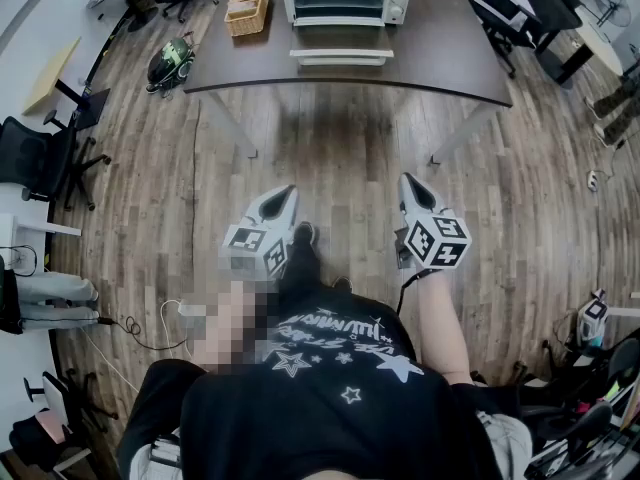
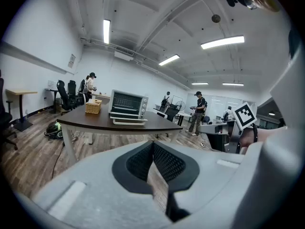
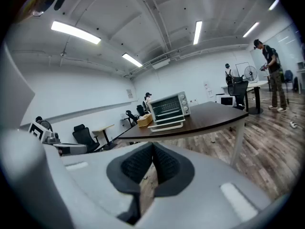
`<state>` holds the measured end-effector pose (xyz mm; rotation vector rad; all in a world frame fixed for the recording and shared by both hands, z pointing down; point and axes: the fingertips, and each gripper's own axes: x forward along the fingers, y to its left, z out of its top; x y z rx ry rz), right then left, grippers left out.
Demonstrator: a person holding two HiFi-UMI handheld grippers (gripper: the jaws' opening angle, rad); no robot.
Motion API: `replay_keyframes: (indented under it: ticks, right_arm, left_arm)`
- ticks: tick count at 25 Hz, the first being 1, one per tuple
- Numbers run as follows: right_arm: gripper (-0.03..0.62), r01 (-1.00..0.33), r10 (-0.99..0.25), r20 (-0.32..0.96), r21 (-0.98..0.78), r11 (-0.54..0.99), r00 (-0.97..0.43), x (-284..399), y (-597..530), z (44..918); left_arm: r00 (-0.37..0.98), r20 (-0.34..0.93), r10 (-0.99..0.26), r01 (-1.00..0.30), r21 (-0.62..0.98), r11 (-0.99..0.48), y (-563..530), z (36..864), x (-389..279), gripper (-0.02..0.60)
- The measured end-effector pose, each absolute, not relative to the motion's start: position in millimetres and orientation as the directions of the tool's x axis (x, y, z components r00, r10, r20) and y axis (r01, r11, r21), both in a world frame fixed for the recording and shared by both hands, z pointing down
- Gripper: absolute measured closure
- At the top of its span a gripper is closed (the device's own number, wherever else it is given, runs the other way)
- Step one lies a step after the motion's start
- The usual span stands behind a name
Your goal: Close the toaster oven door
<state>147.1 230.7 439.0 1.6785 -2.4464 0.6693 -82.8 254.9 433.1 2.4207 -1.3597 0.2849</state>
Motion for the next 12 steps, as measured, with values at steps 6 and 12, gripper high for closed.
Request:
replay_keyframes:
  ticks: [6,12]
  right_arm:
    - [0.589,-0.918,-0.874,0.322,-0.284,0.277,-0.363,151,230,439]
    - [0.589,-0.926,-0.875,0.346,-0.285,0.246,-0.339,158,225,450]
  left_arm:
    - [0.499,0.346,-0.795,-0.867,0.191,-0.461,249,437,-93,0.571]
    - [0.496,0.369,-0.786,-0.868,0.203,-0.453,246,449,-95,0.571]
